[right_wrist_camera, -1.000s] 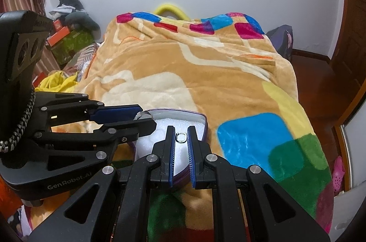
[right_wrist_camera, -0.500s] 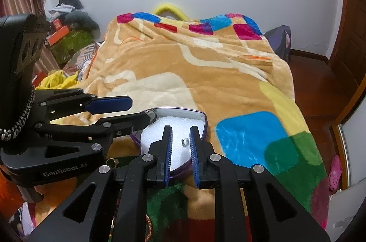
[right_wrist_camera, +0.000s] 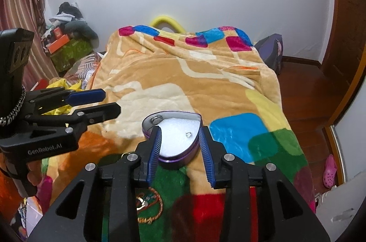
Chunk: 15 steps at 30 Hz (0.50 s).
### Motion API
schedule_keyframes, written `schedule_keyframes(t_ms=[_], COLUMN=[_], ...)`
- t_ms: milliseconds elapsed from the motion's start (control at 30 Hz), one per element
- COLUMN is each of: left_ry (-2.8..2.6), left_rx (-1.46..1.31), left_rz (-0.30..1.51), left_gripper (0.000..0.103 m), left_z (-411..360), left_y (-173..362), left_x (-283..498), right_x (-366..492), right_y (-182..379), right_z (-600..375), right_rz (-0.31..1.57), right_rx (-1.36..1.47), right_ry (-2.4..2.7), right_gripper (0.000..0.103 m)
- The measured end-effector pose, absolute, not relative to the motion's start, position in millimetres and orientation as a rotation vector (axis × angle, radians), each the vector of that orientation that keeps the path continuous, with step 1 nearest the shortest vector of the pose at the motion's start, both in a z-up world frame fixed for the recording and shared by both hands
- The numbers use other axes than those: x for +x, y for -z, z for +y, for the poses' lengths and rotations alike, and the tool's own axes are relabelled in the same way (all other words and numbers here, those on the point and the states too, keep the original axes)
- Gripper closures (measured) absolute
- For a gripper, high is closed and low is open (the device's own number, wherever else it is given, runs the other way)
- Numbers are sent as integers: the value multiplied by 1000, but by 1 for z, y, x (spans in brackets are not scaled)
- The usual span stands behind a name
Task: Organize jewelry
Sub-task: 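Open and lift both grippers away from the tin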
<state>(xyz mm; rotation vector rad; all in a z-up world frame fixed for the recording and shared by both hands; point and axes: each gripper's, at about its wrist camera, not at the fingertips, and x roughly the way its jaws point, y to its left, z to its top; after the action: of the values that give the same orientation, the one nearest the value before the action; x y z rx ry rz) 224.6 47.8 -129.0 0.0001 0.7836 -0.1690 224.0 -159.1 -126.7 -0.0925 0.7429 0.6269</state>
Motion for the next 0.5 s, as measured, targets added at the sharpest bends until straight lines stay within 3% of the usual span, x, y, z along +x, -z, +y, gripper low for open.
schedule_keyframes(t_ms=[500], left_ry=[163], left_rx=[-6], left_rz=[829], left_gripper=[57], left_z=[50], left_y=[142], left_x=[168], right_x=[188], right_y=[139], right_z=[-167], right_rz=[791], right_rx=[-95], right_ry=[-587], right_gripper=[72])
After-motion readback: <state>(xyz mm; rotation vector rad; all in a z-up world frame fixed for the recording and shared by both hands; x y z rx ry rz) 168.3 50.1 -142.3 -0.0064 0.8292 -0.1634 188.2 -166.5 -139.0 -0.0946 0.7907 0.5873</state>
